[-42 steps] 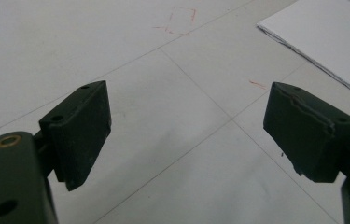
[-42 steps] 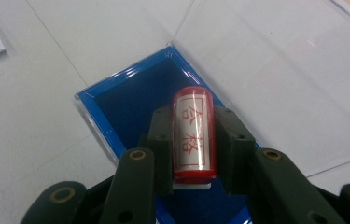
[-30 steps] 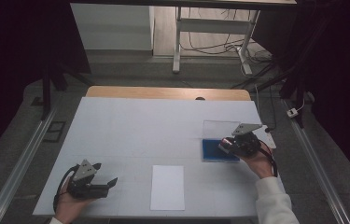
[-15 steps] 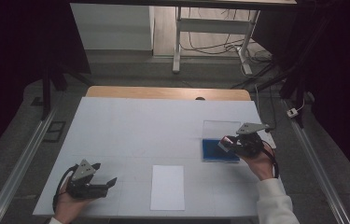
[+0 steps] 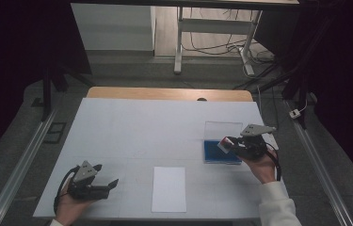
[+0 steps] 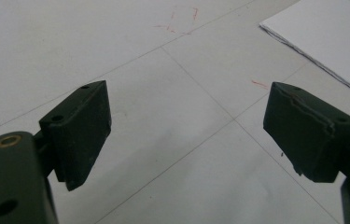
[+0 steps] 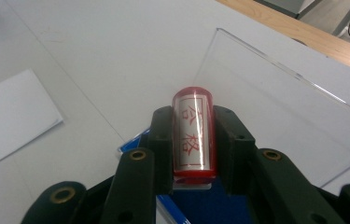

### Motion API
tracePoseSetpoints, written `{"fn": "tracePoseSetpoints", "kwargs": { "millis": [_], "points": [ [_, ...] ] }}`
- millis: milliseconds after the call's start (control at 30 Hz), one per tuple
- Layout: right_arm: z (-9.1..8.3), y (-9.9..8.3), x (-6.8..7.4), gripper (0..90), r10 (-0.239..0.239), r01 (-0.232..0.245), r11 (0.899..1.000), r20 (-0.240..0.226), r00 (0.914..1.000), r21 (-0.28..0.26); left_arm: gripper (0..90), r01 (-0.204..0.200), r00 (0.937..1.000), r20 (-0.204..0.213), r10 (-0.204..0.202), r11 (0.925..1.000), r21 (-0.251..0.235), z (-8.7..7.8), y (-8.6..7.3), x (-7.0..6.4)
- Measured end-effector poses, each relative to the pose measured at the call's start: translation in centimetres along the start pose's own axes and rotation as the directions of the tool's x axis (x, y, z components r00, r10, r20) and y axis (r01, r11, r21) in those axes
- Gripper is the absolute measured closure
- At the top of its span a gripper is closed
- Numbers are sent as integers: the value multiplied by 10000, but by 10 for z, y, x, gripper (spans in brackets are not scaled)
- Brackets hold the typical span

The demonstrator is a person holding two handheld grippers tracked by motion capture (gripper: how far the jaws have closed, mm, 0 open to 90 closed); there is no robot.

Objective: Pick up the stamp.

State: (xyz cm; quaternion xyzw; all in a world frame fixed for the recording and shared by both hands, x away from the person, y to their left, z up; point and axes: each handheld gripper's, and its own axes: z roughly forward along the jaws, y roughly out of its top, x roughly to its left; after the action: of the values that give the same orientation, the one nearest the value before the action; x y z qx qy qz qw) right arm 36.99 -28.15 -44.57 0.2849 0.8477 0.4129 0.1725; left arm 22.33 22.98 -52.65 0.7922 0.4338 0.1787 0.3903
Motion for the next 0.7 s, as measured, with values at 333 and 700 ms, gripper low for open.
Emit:
{"fn": "tracePoseSetpoints", "kwargs": {
  "millis": [333, 700],
  "points": [
    [-4, 4, 8, 695, -68, 66, 9999, -102, 9999, -154, 153, -3, 10000, -39, 3, 10000, 42, 0, 0, 0],
    [-4, 9, 16, 695, -191, 182, 9994, -332, 9993, -280, 154, 7, 10000, -38, -7, 10000, 41, 0, -1, 0]
  ]
}}
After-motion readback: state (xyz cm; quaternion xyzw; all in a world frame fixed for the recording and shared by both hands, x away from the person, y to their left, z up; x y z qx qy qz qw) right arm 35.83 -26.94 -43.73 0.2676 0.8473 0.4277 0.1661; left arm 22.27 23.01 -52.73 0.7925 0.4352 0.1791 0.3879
